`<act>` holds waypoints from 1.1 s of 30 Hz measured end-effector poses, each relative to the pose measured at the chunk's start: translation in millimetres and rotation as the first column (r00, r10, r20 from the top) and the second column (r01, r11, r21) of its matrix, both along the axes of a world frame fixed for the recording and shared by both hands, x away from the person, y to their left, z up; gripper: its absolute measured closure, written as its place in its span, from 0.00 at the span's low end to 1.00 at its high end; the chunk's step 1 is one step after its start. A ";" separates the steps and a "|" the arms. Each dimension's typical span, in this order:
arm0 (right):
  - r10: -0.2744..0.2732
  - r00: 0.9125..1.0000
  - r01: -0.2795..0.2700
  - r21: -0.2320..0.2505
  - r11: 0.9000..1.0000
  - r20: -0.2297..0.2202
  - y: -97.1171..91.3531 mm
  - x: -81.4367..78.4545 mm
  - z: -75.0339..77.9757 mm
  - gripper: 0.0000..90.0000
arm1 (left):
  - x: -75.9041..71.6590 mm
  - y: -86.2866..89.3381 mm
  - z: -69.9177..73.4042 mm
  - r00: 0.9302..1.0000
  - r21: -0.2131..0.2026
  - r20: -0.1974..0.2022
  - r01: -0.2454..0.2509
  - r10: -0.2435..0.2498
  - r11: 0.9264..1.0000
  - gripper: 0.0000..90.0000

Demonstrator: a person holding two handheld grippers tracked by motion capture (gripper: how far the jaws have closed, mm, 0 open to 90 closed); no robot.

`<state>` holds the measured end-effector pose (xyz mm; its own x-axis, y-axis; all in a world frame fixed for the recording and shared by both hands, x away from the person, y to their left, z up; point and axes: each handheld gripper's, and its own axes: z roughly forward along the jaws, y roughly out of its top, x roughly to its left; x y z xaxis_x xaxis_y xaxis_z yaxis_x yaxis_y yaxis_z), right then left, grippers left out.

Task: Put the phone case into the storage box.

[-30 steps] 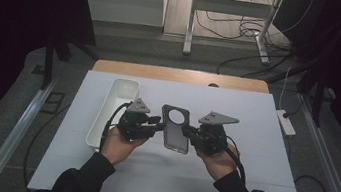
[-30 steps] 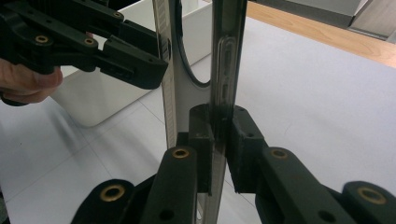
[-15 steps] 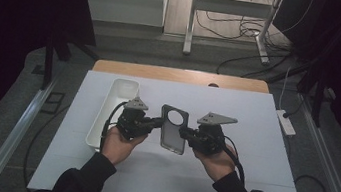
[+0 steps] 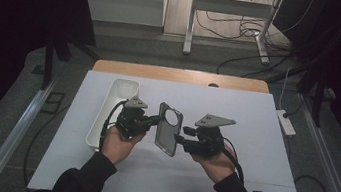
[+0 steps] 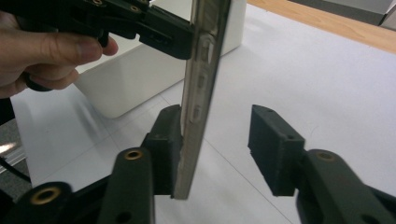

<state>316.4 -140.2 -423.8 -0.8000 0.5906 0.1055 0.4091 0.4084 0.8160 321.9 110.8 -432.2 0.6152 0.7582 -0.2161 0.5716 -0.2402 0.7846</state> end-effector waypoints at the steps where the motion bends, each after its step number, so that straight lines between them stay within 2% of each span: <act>1: -0.002 1.000 0.002 -0.003 1.000 0.000 -1.3 -0.1 -0.4 0.56 | 0.0 0.3 0.3 1.000 -0.001 0.001 -0.003 0.003 1.000 0.99; 9: -0.004 1.000 0.004 0.001 1.000 -0.001 -10.3 -0.4 1.3 0.43 | 0.4 4.2 4.5 1.000 0.001 0.009 -0.018 0.018 1.000 0.99; 20: -0.012 1.000 0.012 -0.026 1.000 0.005 -15.8 -2.5 1.7 0.29 | 1.7 12.0 10.4 0.999 0.003 0.012 -0.031 0.031 1.000 0.99; 33: -0.025 1.000 0.024 -0.045 0.999 -0.017 -28.1 -5.7 0.0 0.22 | 3.9 24.5 23.3 0.999 0.006 0.024 -0.047 0.047 0.999 0.99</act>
<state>310.8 -168.3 -423.8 -0.7835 0.6145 0.0919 0.4333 0.4343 0.7897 325.8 135.3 -408.9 0.5838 0.7876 -0.1969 0.5639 -0.2188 0.7964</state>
